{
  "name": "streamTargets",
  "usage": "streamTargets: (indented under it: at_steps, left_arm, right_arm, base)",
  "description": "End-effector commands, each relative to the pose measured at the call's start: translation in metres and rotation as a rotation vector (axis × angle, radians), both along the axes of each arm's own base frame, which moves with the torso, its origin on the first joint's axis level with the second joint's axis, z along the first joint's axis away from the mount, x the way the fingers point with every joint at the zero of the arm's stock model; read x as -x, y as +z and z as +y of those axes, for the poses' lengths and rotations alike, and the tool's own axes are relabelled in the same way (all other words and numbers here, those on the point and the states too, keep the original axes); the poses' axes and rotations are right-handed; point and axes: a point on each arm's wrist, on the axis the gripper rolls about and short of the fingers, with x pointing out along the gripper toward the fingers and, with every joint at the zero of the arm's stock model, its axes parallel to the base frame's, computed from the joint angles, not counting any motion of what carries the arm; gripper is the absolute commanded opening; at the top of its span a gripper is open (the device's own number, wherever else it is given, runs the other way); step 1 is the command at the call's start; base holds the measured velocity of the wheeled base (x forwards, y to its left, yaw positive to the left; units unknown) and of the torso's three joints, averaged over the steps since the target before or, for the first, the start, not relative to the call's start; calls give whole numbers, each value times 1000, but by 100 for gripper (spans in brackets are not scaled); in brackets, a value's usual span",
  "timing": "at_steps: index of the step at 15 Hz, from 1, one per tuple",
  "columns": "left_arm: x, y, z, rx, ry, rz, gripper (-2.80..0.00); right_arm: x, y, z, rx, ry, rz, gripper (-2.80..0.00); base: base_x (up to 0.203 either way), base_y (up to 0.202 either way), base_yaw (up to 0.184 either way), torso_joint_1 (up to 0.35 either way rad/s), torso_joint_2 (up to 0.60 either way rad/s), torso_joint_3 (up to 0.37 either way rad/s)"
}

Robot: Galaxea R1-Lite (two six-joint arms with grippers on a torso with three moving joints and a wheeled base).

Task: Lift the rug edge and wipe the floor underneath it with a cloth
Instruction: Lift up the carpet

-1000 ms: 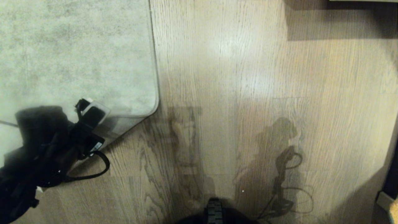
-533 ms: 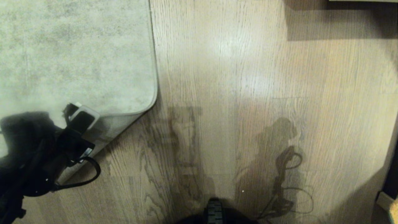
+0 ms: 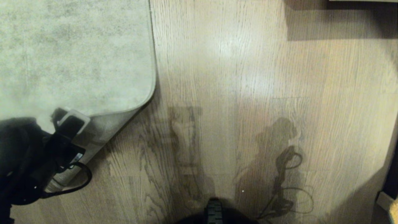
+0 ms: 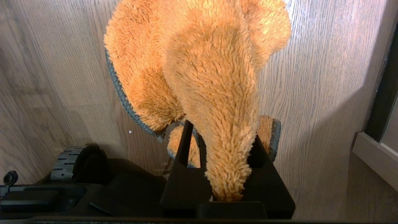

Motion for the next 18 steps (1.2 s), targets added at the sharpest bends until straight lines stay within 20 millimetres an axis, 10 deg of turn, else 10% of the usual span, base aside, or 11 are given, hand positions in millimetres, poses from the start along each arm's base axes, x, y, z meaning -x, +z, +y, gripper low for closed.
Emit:
streamTargets:
  at_steps: [1, 18]
  left_arm:
    - [3, 0, 2, -4, 8, 0, -280]
    - [6, -3, 5, -6, 22, 12, -280]
  right_arm:
    - [0, 0, 0, 0, 1, -1, -280]
    - [0, 0, 0, 0, 1, -1, -280]
  base:
    - [0, 0, 0, 0, 0, 0]
    - [1, 158, -2, 2, 2, 2]
